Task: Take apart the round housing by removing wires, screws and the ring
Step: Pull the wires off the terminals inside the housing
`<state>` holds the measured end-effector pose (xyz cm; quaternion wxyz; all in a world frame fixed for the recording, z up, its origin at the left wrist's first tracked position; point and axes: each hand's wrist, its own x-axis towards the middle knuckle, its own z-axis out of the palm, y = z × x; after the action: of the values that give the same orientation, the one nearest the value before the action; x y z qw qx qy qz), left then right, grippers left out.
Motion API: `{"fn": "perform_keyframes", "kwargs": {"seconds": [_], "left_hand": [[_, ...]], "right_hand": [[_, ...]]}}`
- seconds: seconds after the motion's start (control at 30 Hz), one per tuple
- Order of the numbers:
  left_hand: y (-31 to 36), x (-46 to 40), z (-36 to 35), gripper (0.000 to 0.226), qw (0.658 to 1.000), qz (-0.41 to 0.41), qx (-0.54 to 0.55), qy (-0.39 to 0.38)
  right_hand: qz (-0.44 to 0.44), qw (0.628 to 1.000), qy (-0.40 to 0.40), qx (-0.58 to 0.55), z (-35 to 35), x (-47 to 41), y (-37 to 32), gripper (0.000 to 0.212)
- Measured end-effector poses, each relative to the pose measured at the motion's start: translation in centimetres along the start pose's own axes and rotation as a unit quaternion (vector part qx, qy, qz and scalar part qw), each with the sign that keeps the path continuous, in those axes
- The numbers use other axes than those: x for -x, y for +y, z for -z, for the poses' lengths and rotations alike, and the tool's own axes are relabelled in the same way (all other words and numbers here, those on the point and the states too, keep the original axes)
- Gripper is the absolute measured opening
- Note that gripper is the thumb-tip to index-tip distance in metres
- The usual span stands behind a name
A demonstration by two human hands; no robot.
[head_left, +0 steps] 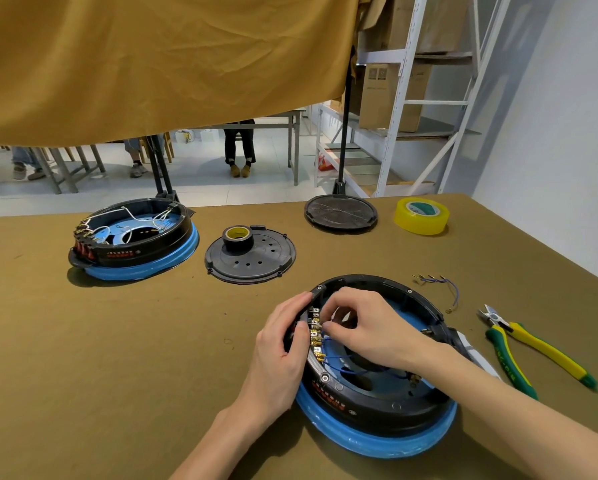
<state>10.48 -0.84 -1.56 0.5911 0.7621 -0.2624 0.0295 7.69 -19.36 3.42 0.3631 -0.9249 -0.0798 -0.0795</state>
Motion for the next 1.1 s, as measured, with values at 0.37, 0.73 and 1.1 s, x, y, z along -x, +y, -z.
{"fn": "perform_keyframes", "kwargs": {"seconds": [0.37, 0.73, 1.1], "left_hand": [[-0.1, 0.0, 0.0, 0.046, 1.000, -0.010, -0.010, -0.001], [-0.3, -0.1, 0.0, 0.046, 1.000, -0.008, -0.006, -0.004], [-0.2, -0.5, 0.1, 0.046, 1.000, -0.012, 0.008, -0.013]], "right_hand": [[0.012, 0.999, -0.008, 0.030, -0.1, 0.1, -0.1, 0.009], [0.022, 0.998, -0.004, 0.056, -0.1, 0.4, -0.3, 0.014], [0.027, 0.975, 0.206, -0.075, 4.4, 0.4, -1.1, 0.002]]}}
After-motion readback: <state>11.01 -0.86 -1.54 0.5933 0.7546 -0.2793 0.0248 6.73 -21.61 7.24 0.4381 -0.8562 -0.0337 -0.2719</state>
